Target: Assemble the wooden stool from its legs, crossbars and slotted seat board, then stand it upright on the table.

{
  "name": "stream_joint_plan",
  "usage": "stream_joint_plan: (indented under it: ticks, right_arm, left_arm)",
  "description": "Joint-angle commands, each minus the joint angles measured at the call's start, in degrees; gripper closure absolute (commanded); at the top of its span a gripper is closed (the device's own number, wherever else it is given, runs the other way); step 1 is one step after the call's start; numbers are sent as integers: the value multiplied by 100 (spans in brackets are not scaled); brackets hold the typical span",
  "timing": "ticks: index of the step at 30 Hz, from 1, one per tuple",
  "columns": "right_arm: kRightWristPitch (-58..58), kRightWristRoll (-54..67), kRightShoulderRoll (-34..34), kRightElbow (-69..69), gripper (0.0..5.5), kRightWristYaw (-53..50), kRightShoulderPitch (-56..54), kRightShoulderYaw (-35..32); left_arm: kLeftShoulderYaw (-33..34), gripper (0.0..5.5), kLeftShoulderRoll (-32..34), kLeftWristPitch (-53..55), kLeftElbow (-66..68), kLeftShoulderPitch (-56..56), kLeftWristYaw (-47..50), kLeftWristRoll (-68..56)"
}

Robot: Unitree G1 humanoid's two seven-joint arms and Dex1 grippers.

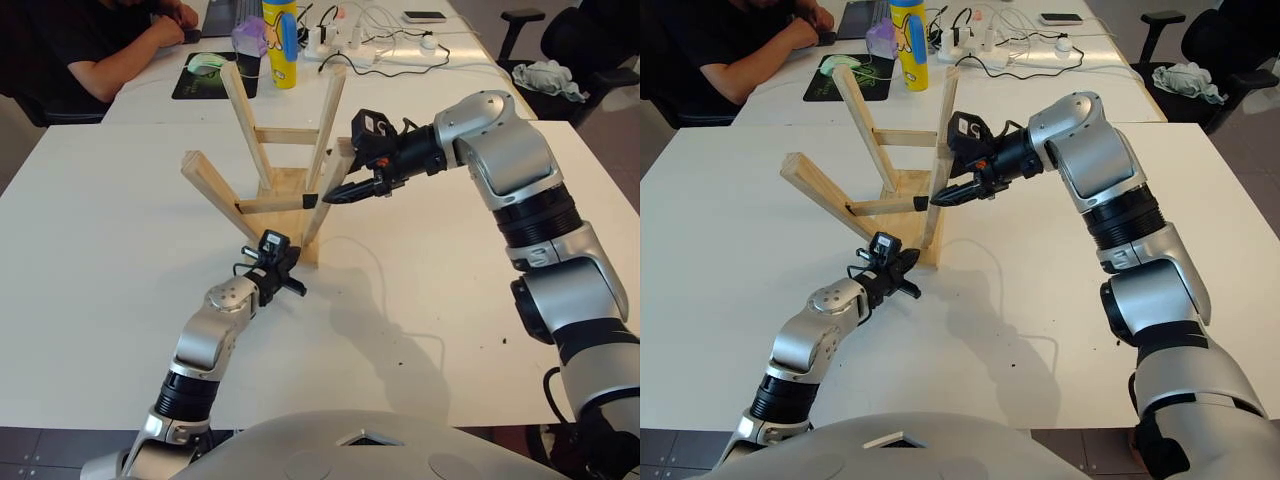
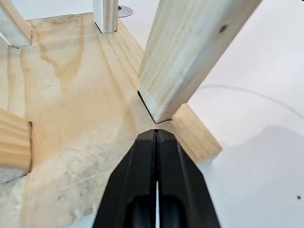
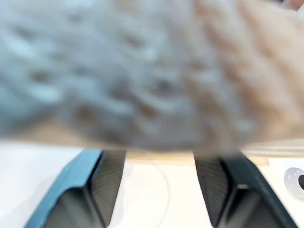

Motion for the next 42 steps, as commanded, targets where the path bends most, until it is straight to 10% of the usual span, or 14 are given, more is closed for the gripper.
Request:
stream_joint_plan:
  ticks: [1,11,42]
  right_arm:
    - [50,248,301,88,342,-300,225,-404]
    - [-54,842,631,-462,342,-592,1144,-1246]
    - [-551,439,726,-676,342,-730,1592,-545]
  left_arm:
    - [-239,550,81,497,588,303,-209,-14]
    - [-201,550,216,486,657,212,-376,-16]
    - [-275,550,337,347,1053,-154,-688,86]
